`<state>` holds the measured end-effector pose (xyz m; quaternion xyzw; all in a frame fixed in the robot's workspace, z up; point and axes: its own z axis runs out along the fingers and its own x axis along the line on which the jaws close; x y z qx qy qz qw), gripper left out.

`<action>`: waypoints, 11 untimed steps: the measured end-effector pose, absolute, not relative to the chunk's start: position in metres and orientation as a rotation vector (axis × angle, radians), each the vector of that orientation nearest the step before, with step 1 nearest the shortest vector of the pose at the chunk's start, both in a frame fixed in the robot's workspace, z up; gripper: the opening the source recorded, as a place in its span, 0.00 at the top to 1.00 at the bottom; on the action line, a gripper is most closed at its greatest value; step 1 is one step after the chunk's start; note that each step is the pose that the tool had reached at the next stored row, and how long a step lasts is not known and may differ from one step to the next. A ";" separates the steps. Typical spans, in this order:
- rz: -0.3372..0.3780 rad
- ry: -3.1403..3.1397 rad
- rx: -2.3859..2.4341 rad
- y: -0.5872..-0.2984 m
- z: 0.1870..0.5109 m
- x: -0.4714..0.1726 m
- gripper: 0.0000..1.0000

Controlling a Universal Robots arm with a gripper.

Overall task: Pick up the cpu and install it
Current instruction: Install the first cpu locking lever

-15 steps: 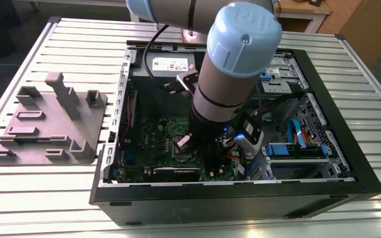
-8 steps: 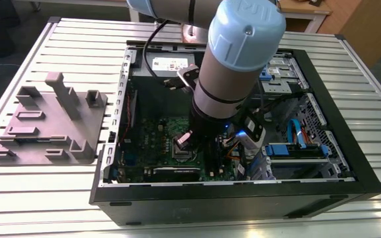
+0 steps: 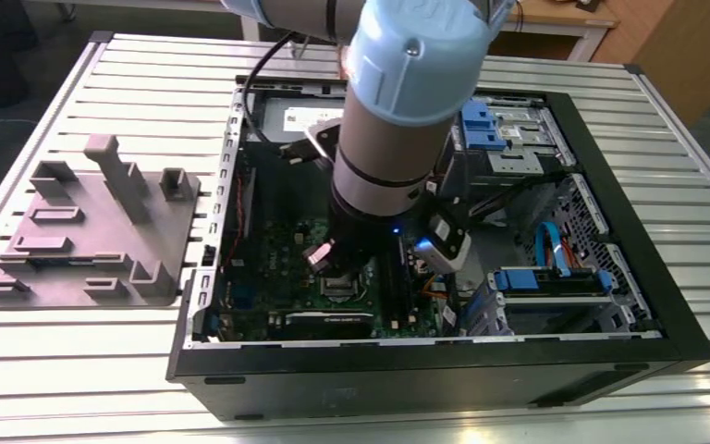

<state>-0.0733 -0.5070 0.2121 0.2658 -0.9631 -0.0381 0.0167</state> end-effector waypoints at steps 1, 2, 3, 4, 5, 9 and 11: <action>-0.117 -2.996 0.827 -0.506 0.212 -0.076 0.90; -0.117 -2.998 0.827 -0.505 0.212 -0.077 0.90; -0.116 -2.998 0.827 -0.505 0.214 -0.077 0.90; -0.116 -2.998 0.828 -0.505 0.217 -0.077 0.90; -0.117 -2.998 0.828 -0.505 0.221 -0.077 0.90; -0.116 -2.998 0.828 -0.504 0.236 -0.077 0.90; -0.117 -2.999 0.828 -0.504 0.236 -0.077 0.90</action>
